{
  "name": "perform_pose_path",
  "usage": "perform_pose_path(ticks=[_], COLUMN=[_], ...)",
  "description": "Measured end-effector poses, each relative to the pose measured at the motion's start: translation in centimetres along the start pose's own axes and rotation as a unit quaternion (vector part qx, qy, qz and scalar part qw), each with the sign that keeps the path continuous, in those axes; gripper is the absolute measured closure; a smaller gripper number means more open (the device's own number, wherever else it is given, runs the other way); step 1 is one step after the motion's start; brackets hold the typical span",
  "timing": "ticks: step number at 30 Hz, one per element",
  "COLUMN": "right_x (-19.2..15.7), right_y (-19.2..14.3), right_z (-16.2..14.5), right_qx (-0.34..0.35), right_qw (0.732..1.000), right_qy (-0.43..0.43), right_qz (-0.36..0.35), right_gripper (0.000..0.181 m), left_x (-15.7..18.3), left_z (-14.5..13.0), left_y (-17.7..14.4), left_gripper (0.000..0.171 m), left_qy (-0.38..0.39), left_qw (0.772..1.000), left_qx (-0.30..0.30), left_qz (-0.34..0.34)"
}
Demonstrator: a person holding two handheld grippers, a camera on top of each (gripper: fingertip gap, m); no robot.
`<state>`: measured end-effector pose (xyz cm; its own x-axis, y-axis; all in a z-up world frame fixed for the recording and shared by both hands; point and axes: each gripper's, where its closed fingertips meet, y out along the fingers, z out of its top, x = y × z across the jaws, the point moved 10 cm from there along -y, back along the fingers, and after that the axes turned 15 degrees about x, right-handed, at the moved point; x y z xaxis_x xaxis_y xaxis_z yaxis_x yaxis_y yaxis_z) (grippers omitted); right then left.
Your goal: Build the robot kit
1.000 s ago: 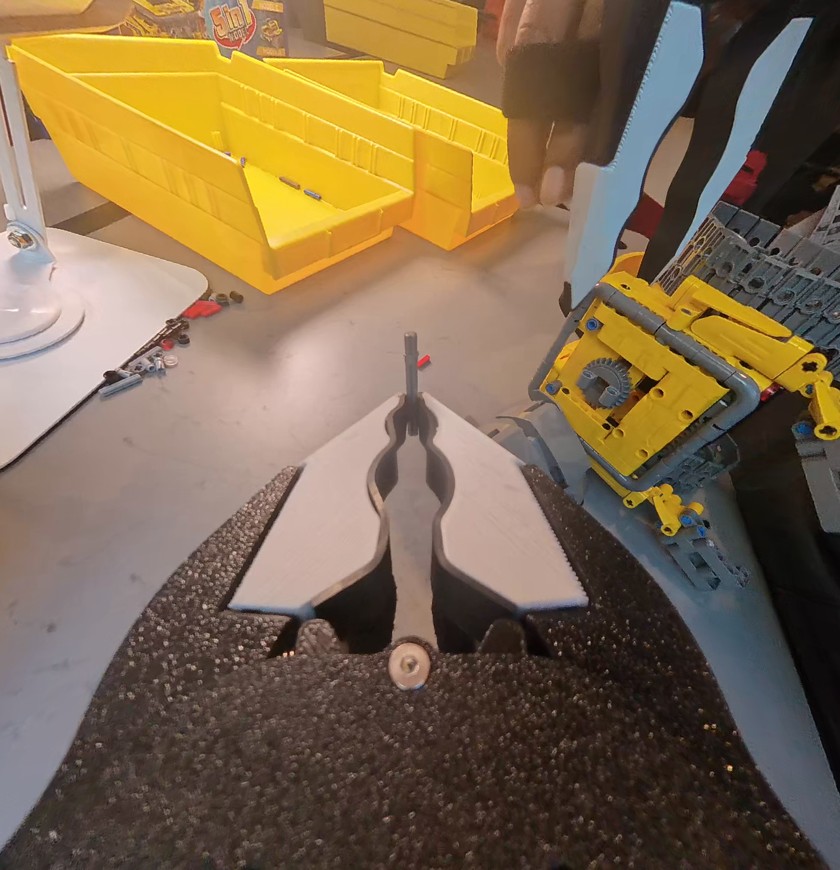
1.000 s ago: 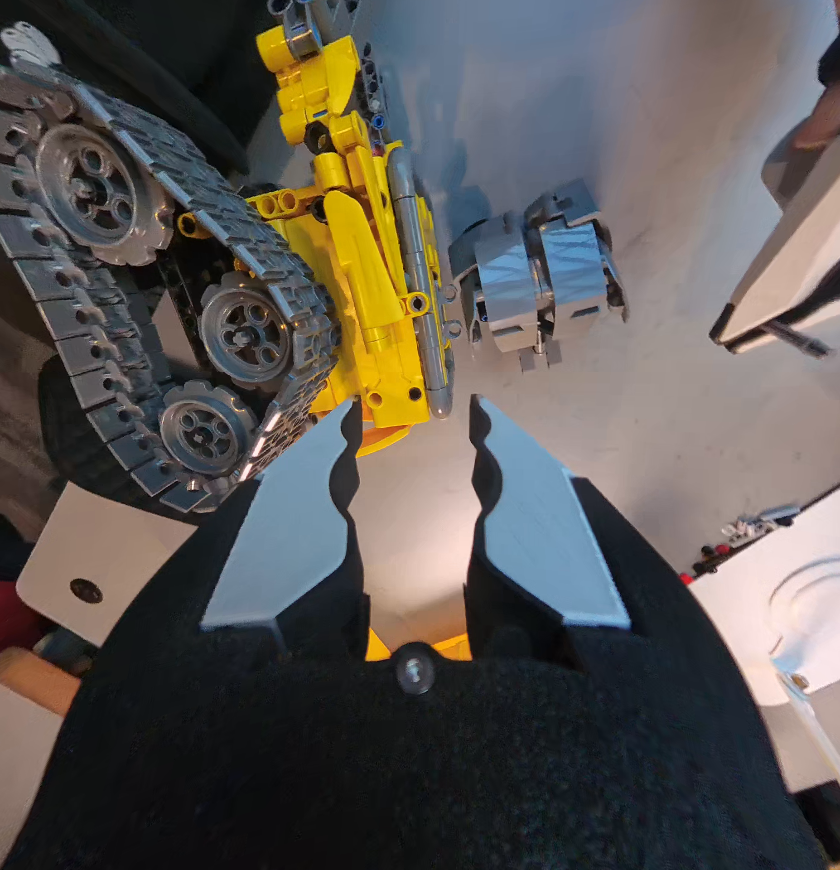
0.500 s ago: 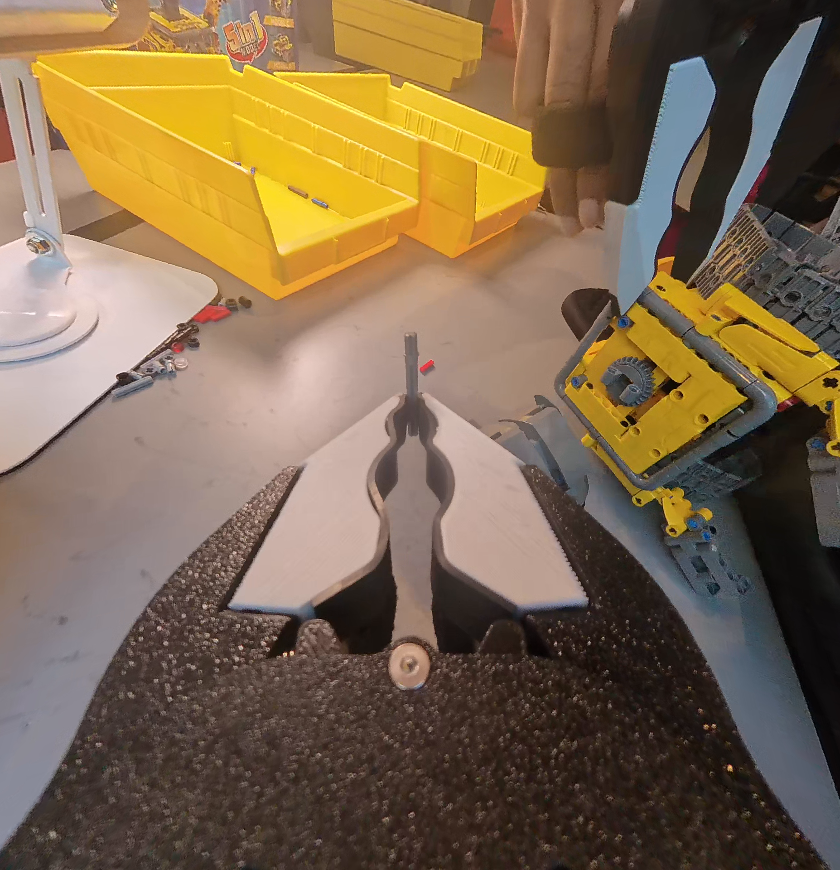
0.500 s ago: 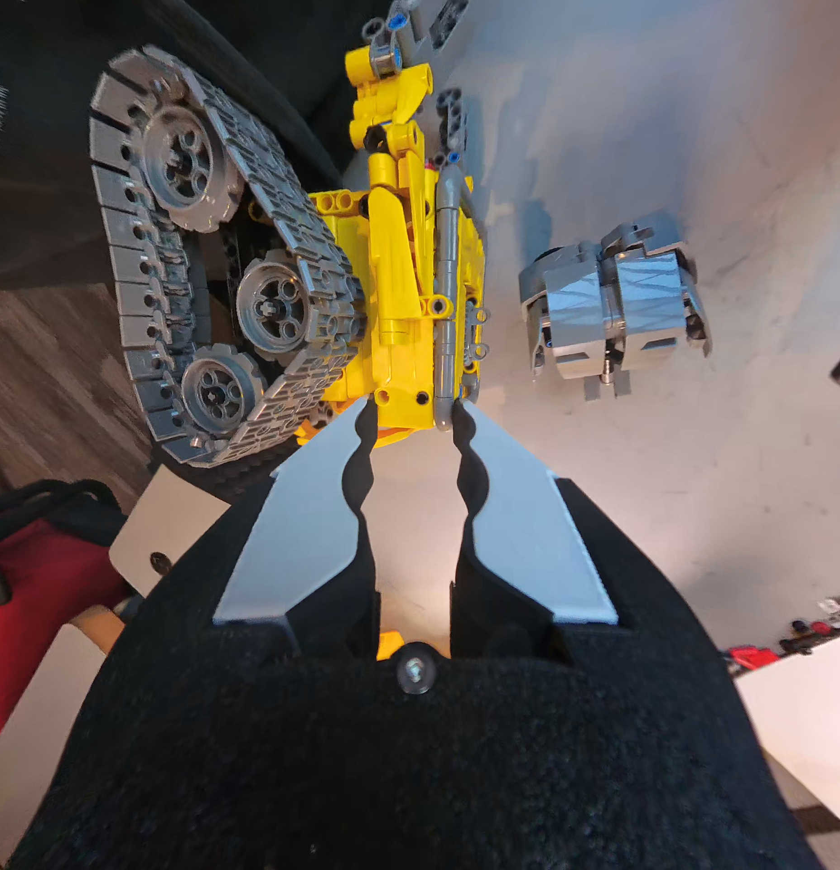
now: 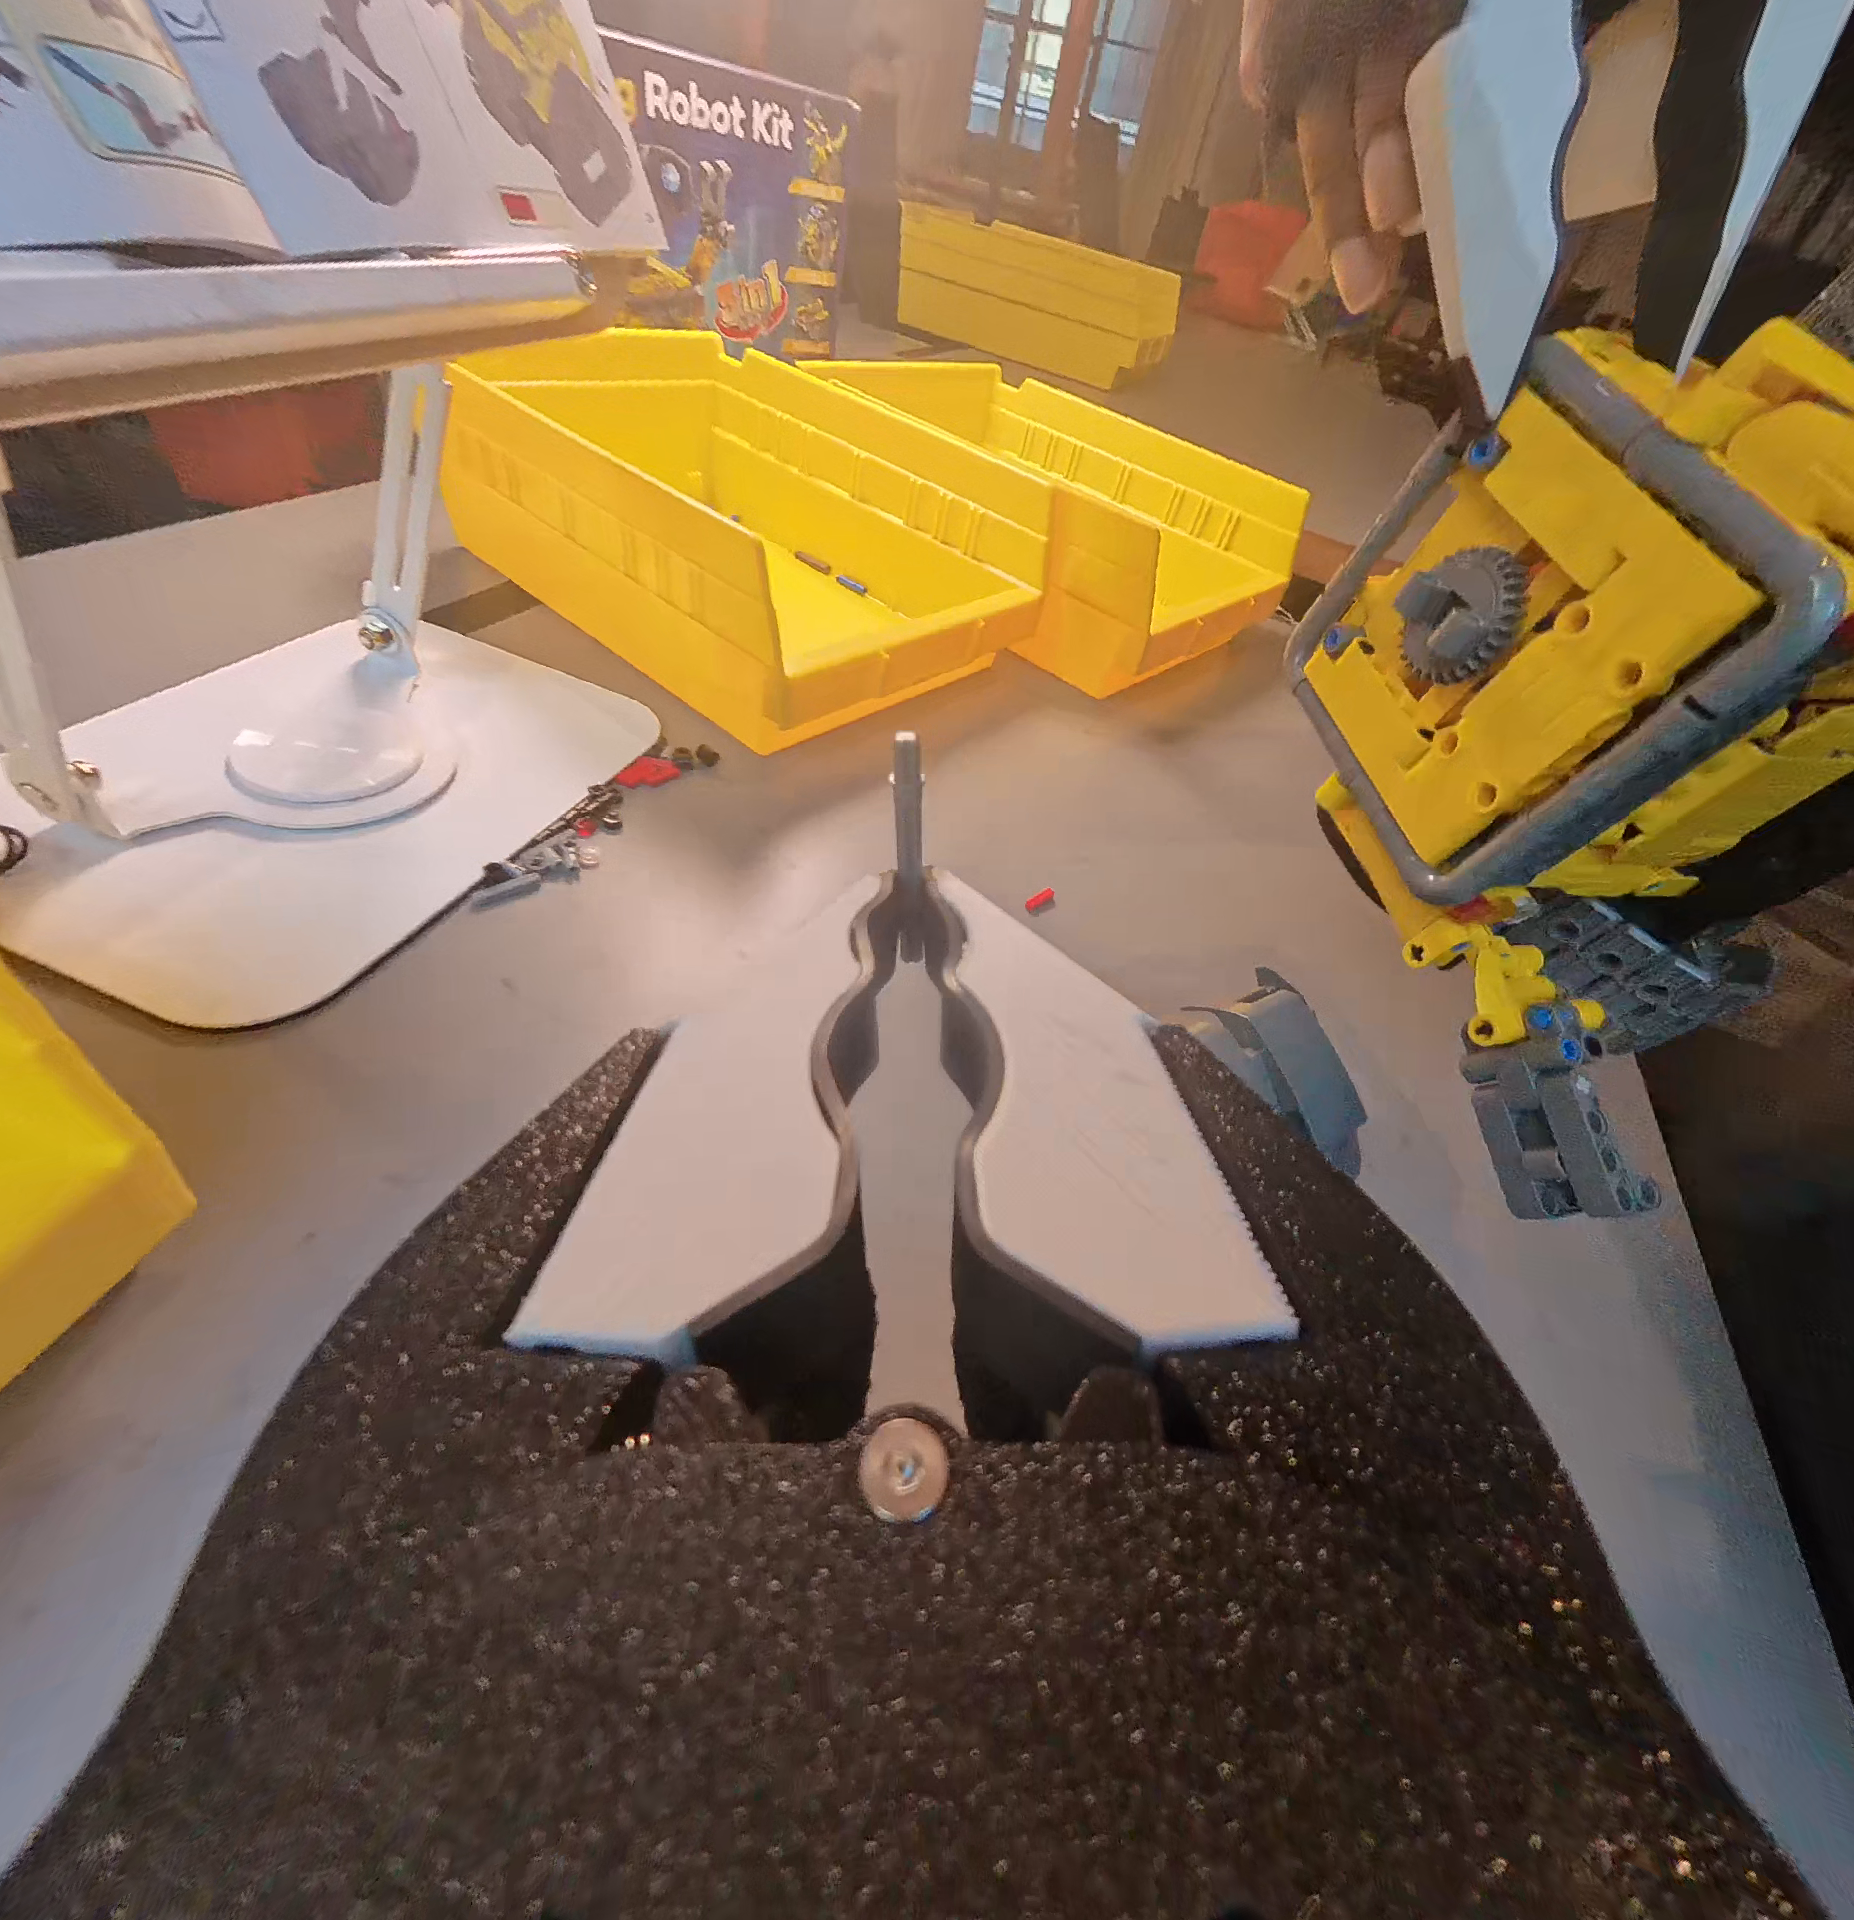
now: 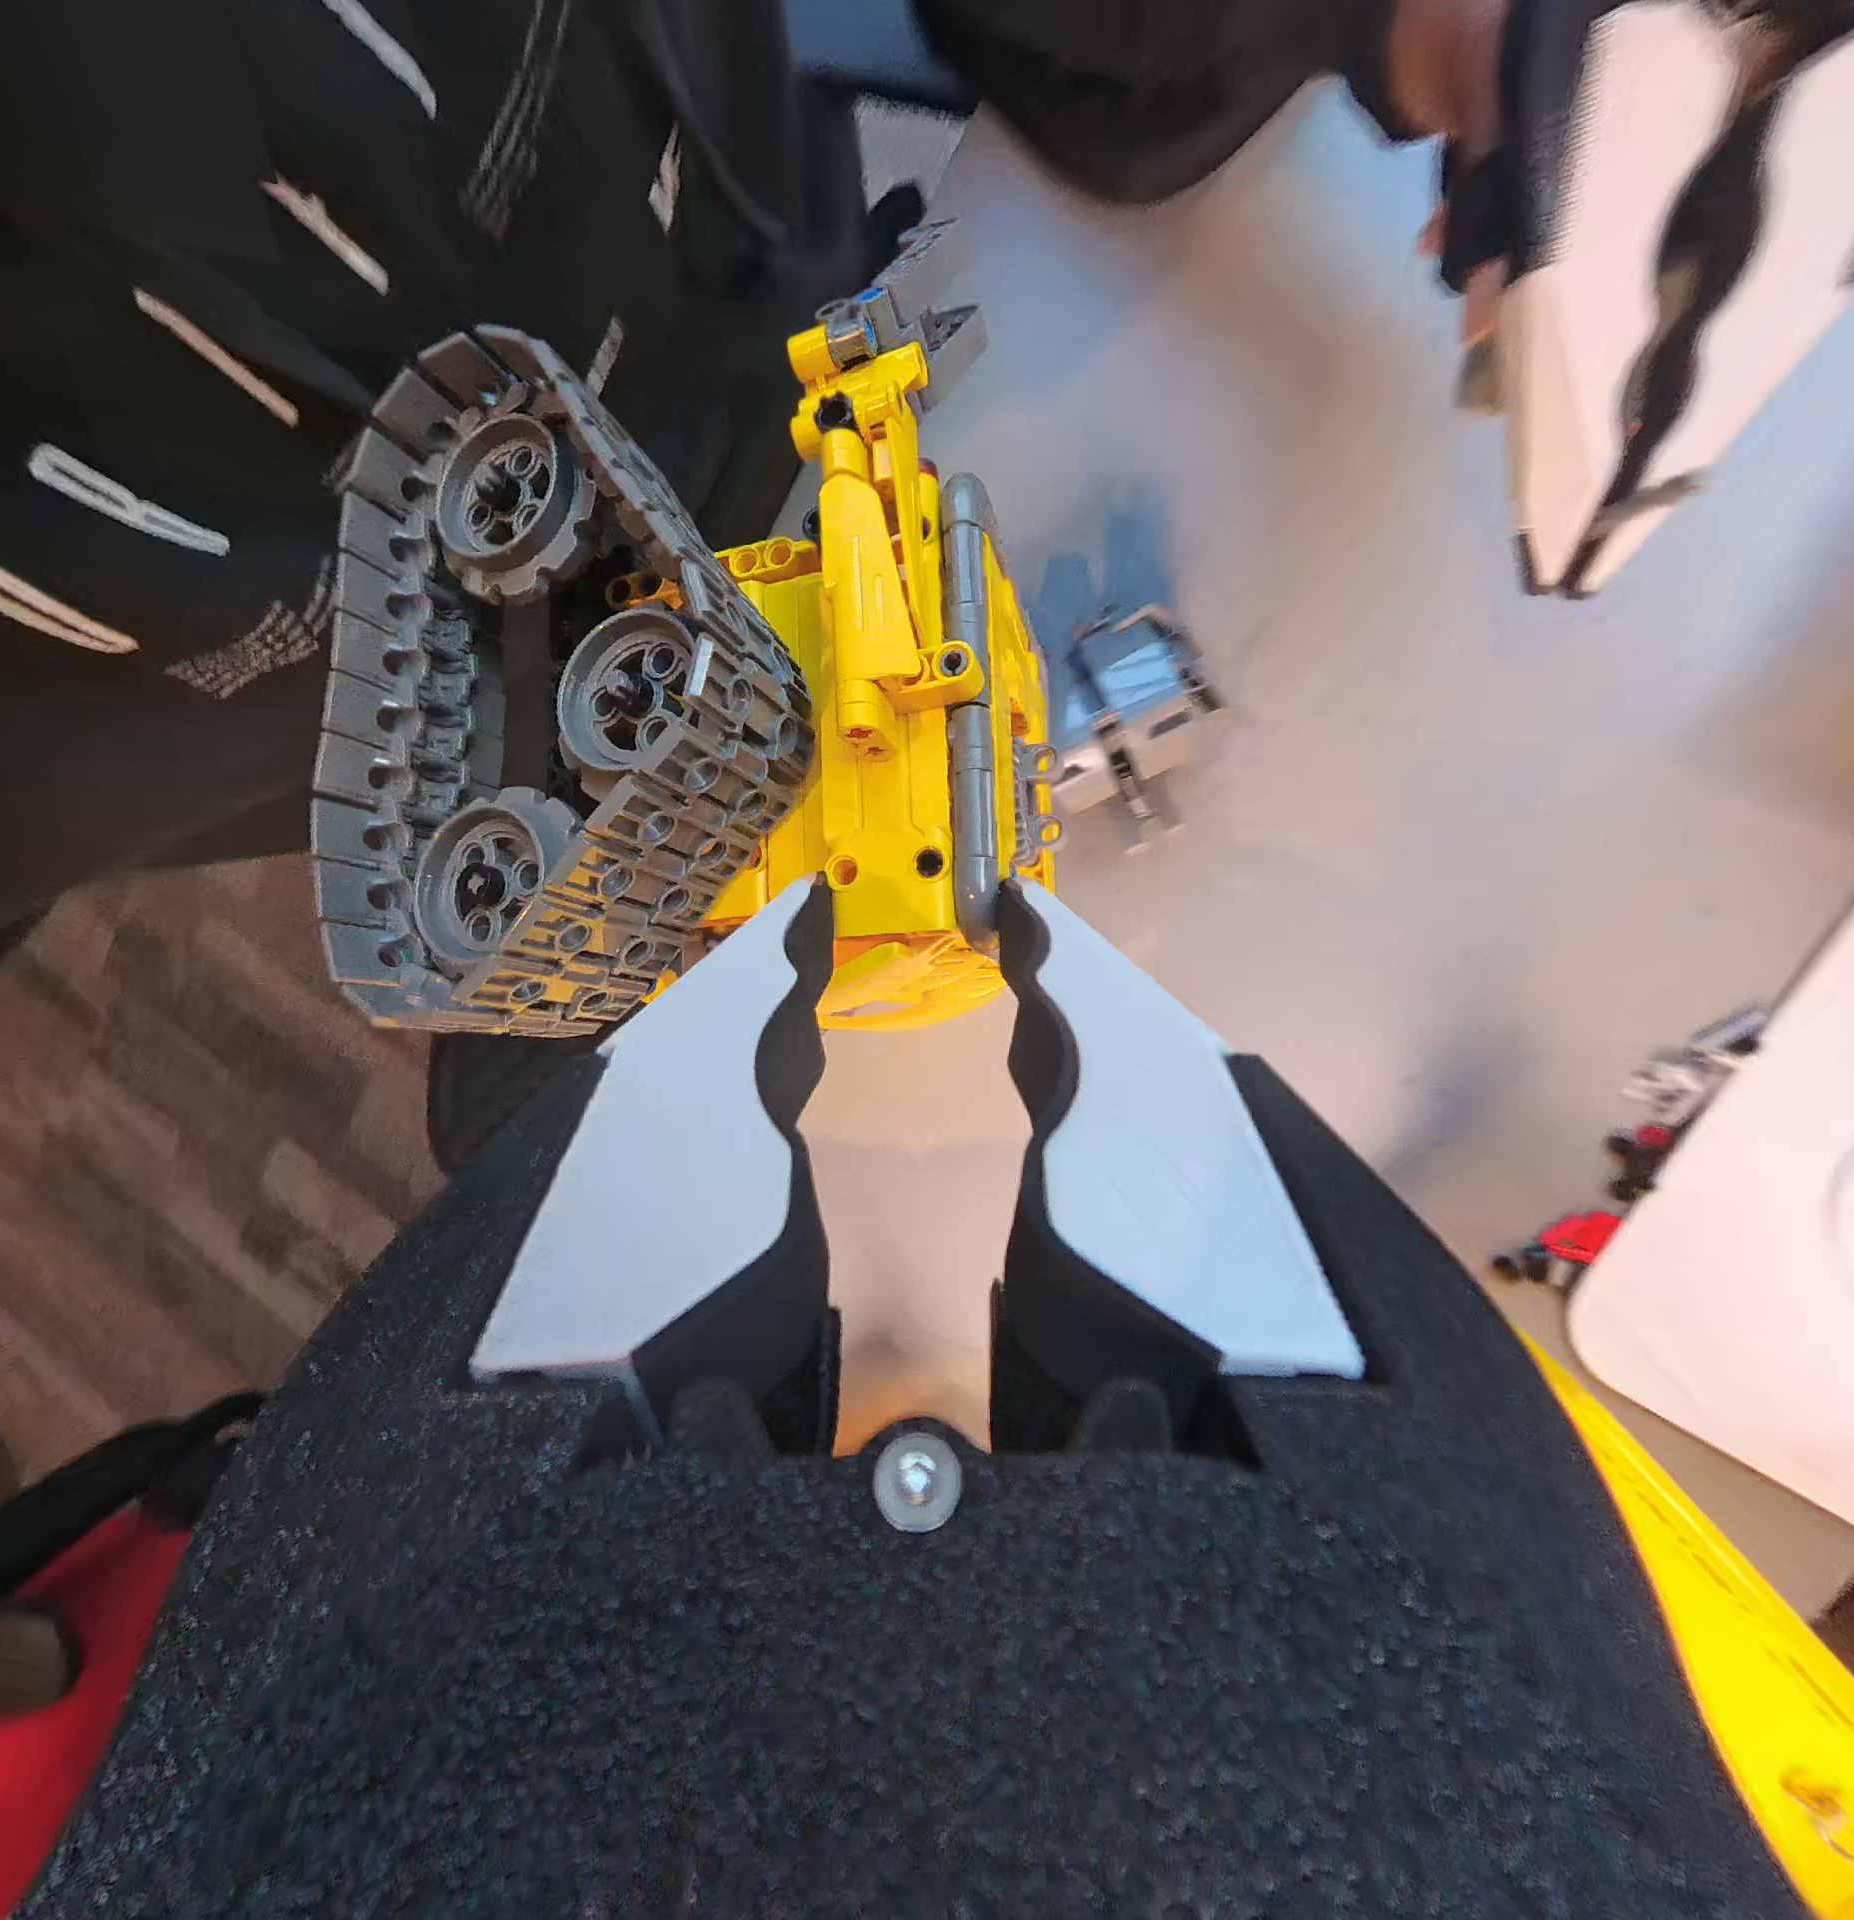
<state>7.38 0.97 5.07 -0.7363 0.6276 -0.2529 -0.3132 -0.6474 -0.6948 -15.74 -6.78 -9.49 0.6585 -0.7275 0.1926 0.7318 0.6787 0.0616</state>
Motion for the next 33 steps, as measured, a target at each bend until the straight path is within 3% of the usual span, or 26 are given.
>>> perform_pose_path(ticks=[5,10,16,18,21,24,27,31,33], right_x=[4.5,10.6,16.5,17.3,18.3,18.6,17.3,11.3,7.1], right_y=[-4.3,-4.3,-0.7,-0.5,0.5,1.9,1.0,-0.2,1.2], right_z=[0.7,-1.3,-4.8,-5.1,-5.7,-6.5,-6.4,-6.0,-6.1], right_qx=[0.078,0.132,0.156,0.184,0.172,0.147,0.196,0.269,0.302], right_qw=[0.993,0.979,0.969,0.964,0.961,0.955,0.92,0.864,0.862], right_qy=[-0.005,0.003,0.048,0.064,0.082,0.079,0.063,-0.011,-0.018], right_qz=[-0.089,-0.157,-0.184,-0.179,-0.199,-0.247,-0.334,-0.425,-0.408], right_gripper=[0.15,0.15,0.15,0.15,0.149,0.149,0.145,0.145,0.149], left_x=[-1.8,-2.6,-2.1,-2.1,-1.7,-1.2,-0.5,0.9,1.5], left_z=[2.4,5.9,6.5,6.3,5.9,5.3,4.5,3.7,2.9], left_y=[-2.8,-6.7,-7.5,-7.2,-6.5,-5.5,-4.3,-2.4,-1.5], left_gripper=[0.169,0.17,0.17,0.17,0.17,0.17,0.171,0.17,0.169], left_qy=[0.004,0.046,0.066,0.063,0.063,0.059,0.053,0.04,0.034], left_qw=[0.995,0.974,0.969,0.971,0.976,0.981,0.987,0.996,0.999], left_qx=[0.062,0.137,0.163,0.159,0.157,0.144,0.116,0.071,0.029], left_qz=[0.08,0.172,0.173,0.164,0.141,0.118,0.094,0.037,-0.003])
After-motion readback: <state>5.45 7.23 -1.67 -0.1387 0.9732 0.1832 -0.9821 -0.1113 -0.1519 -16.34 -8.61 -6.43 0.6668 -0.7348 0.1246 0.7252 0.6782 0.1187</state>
